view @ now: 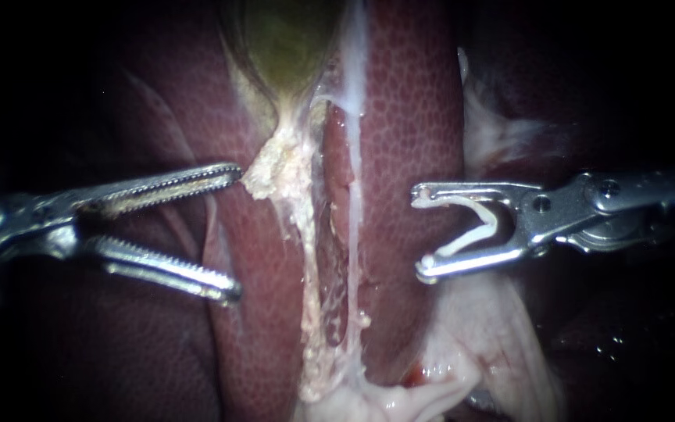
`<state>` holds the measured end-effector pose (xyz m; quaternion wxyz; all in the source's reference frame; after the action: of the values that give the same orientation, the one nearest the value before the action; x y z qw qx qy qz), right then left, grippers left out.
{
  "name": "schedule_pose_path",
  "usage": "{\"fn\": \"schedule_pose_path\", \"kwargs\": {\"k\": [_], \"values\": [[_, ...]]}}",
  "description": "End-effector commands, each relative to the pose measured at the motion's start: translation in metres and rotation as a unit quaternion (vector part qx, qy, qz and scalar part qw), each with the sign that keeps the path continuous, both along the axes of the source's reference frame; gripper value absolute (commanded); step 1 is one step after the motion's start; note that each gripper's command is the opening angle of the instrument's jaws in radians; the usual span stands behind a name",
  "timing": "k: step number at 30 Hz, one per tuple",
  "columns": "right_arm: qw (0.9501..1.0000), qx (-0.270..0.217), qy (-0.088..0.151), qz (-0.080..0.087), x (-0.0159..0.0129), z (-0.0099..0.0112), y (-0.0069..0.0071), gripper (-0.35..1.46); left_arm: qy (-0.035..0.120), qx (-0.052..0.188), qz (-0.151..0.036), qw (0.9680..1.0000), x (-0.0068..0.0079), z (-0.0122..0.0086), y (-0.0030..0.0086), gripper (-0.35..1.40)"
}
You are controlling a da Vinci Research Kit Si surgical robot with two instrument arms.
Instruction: Grabbing gallbladder
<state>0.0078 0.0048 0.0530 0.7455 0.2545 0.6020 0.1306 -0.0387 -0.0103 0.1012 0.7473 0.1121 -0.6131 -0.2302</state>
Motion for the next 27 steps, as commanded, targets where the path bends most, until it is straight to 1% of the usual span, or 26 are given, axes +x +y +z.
{"fn": "schedule_pose_path", "kwargs": {"k": [1, 8, 13, 19, 27], "values": [[1.0, 0.0, 0.0, 0.0, 0.0, 0.0, 0.0, 0.59, 0.0, 0.0, 0.0, 1.0, 0.0, 0.0, 0.0, 0.71], [1.0, 0.0, 0.0, 0.0, 0.0, 0.0, 0.0, 0.59, 0.002, 0.0, -0.002, 1.0, 0.0, 0.0, 0.0, 0.71], [1.0, 0.0, 0.0, 0.0, 0.0, 0.0, 0.0, 0.59, 0.005, -0.001, -0.006, 1.0, 0.0001, 0.0003, 0.0003, 0.71], [1.0, 0.0, 0.0, 0.0, 0.0, 0.0, 0.0, 0.59, 0.009, 0.0, -0.013, 0.9999, 0.0001, 0.0012, 0.0012, 0.71], [1.0, 0.0, 0.0, 0.0, 0.0, 0.0, 0.0, 0.59, 0.015, -0.001, -0.022, 0.9997, -0.0008, 0.0032, 0.0026, 0.71]]}}
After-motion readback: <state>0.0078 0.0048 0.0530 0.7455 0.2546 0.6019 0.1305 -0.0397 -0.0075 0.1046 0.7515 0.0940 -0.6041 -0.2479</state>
